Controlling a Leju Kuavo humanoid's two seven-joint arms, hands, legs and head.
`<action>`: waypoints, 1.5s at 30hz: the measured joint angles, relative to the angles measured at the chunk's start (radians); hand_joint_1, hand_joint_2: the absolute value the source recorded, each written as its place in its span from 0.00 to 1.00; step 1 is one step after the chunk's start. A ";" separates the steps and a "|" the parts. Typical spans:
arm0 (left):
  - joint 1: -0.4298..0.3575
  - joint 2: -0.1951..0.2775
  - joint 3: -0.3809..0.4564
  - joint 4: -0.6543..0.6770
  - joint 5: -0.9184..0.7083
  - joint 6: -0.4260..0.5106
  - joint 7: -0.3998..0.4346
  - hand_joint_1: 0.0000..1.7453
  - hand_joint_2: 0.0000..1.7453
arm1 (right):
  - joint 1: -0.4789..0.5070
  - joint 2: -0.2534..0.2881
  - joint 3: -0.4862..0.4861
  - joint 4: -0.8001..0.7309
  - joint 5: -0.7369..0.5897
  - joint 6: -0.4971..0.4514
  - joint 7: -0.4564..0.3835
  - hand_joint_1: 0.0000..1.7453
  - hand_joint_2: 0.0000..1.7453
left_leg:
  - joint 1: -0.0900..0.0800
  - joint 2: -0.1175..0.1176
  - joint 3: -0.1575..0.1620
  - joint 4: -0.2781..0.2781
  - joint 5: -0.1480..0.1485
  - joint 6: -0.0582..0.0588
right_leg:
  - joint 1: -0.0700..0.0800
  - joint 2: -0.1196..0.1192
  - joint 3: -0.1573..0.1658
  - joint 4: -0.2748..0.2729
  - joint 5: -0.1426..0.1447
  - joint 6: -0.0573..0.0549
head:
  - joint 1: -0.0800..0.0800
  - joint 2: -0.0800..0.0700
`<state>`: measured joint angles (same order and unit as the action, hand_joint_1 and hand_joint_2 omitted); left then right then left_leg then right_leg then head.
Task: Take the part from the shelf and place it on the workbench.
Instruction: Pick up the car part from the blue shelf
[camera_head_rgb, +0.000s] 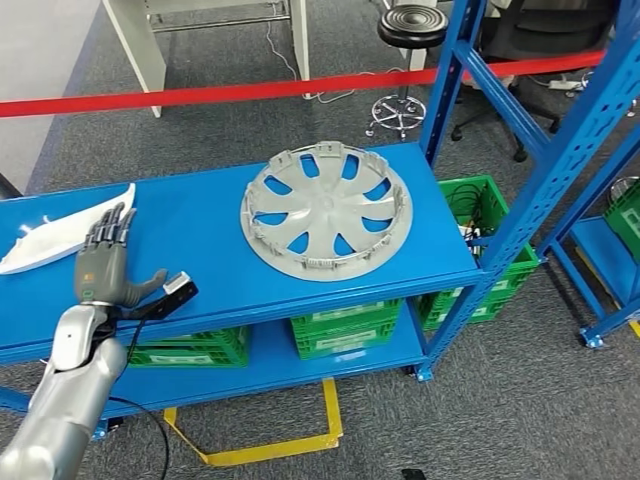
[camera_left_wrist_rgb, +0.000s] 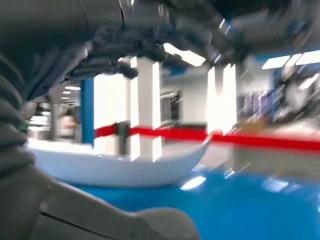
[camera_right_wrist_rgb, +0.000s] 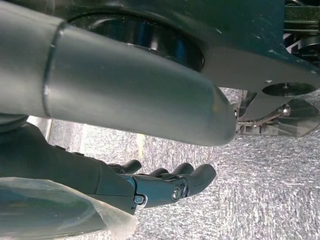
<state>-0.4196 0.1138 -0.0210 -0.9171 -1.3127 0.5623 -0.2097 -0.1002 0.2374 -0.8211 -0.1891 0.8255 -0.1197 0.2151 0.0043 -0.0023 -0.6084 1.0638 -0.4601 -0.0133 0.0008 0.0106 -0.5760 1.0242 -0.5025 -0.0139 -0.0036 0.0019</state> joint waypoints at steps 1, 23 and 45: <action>-0.023 0.000 -0.006 0.036 0.002 -0.010 0.007 0.00 1.00 | 0.000 0.001 0.000 0.000 0.004 0.001 0.000 0.00 0.00 | -0.003 0.000 0.009 -0.025 0.001 0.003 | 0.001 0.000 -0.004 0.000 0.001 0.003 | 0.000 0.000; -0.248 0.049 -0.096 0.433 -0.235 0.124 0.371 0.00 1.00 | -0.002 0.003 -0.001 0.000 0.058 0.006 0.015 0.00 0.00 | 0.004 -0.001 -0.051 0.100 -0.085 -0.015 | -0.011 0.000 -0.013 0.001 0.010 0.000 | 0.000 0.000; -0.266 0.218 -0.139 0.500 -0.254 0.136 0.582 0.00 1.00 | -0.001 0.004 -0.002 0.000 0.115 0.009 0.036 0.00 0.00 | 0.003 0.001 0.001 -0.046 0.009 0.017 | -0.004 -0.003 -0.066 0.095 -0.009 0.024 | 0.006 0.000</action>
<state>-0.6852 0.3314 -0.1602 -0.4170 -1.5669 0.6982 0.3722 -0.1012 0.2419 -0.8232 -0.1889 0.9407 -0.1108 0.2514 0.0071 -0.0016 -0.6078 1.0178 -0.4511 0.0034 -0.0032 0.0075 -0.6421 1.1195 -0.5116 0.0103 0.0019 0.0019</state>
